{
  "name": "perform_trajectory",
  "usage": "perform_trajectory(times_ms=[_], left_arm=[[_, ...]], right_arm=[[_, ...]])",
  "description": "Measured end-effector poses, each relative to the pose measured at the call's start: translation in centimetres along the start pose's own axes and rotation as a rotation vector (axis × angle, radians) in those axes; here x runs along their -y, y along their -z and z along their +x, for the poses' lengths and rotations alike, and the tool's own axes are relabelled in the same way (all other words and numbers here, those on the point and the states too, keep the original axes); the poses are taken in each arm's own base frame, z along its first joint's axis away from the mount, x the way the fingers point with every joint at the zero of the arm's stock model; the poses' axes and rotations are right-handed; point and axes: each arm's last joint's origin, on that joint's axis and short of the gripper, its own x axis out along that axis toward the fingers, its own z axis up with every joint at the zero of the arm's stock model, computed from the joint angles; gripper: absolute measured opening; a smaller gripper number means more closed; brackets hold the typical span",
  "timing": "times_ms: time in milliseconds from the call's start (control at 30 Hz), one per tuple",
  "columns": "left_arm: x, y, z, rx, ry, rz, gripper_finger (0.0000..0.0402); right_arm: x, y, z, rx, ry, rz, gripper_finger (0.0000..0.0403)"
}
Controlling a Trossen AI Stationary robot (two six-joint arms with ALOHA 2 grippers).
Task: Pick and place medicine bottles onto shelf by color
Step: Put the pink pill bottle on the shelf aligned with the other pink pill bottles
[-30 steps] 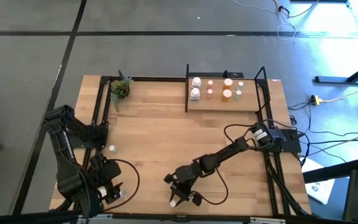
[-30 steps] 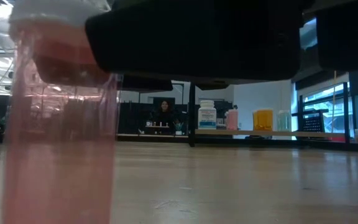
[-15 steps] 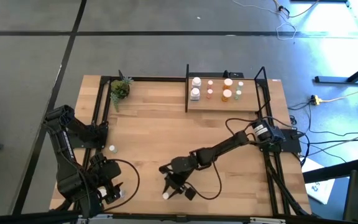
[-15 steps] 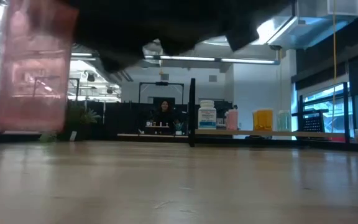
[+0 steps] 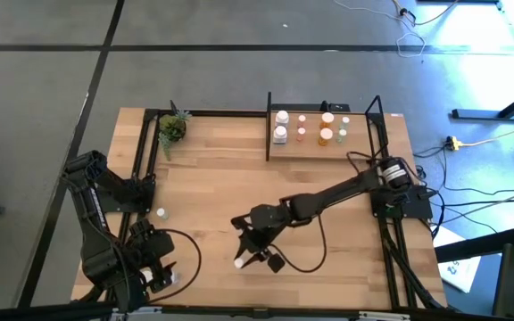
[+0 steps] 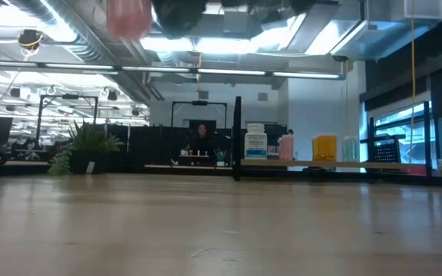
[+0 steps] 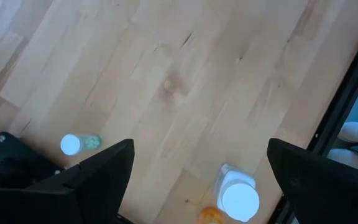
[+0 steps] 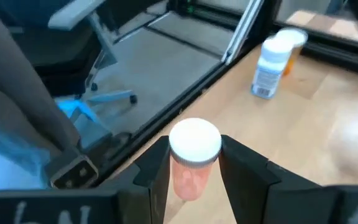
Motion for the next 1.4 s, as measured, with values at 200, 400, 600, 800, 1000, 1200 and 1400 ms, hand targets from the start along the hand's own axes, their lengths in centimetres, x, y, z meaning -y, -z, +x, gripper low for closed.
perform_trajectory(times_ms=[200, 400, 600, 800, 1000, 1200, 1400], left_arm=[[0.0, 0.0, 0.0, 0.002, 0.001, 0.045, 0.0363], [0.1, -0.4, 0.0, 0.133, 0.006, 0.049, 0.0363], [0.1, -0.9, -0.1, 0.305, 0.007, 0.051, 0.0363], [0.2, -1.7, 0.1, 0.394, -0.012, 0.104, 0.0363], [0.0, -3.4, 0.9, 0.405, -0.061, 0.116, 0.0363], [0.0, -5.6, 1.9, 0.41, -0.098, 0.119, 0.0363], [-0.4, -7.1, 2.7, 0.4, -0.15, 0.147, 0.0363]], right_arm=[[-0.2, -1.9, -2.3, 0.001, 0.116, 0.047, 0.0132], [-0.7, -2.8, -5.1, -0.074, 0.241, 0.196, 0.0132], [-1.4, -3.9, -8.6, -0.137, 0.465, 0.296, 0.0132], [-2.6, -4.8, -12.3, -0.162, 0.647, 0.405, 0.0132], [-3.7, -5.3, -15.6, -0.184, 0.82, 0.442, 0.0132], [-4.4, -5.7, -18.1, -0.171, 0.957, 0.473, 0.0132], [-4.4, -4.5, -18.5, -0.203, 1.1, 0.489, 0.0132]])
